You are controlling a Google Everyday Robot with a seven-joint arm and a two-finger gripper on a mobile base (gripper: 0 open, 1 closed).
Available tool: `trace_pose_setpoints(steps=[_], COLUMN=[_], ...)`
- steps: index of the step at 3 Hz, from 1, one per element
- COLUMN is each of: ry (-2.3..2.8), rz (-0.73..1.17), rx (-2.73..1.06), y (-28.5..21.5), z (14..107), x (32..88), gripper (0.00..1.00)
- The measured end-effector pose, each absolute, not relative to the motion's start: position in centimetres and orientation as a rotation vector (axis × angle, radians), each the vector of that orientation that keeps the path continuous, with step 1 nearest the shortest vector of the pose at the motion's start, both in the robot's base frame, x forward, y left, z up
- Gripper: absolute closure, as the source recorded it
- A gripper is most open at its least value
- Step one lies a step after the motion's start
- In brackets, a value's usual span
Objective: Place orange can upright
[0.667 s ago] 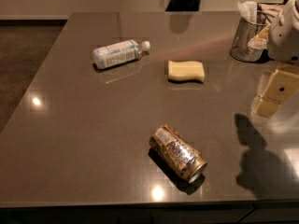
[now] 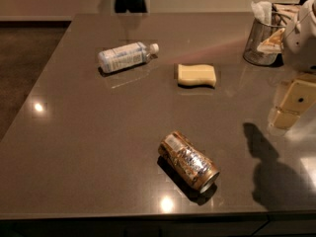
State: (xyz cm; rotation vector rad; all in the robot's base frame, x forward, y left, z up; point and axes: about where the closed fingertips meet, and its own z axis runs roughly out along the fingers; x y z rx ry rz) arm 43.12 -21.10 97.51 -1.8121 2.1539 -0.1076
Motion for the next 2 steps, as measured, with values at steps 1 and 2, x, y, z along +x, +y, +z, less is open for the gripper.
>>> trace_pose_setpoints(steps=[1,2], ry=[2.003,1.819], rz=[-0.100,-0.095], rx=[-1.973,-2.181], y=[-20.0,-18.6], z=[96.7,95.7], x=[41.7,40.4], gripper=[0.00,0.00])
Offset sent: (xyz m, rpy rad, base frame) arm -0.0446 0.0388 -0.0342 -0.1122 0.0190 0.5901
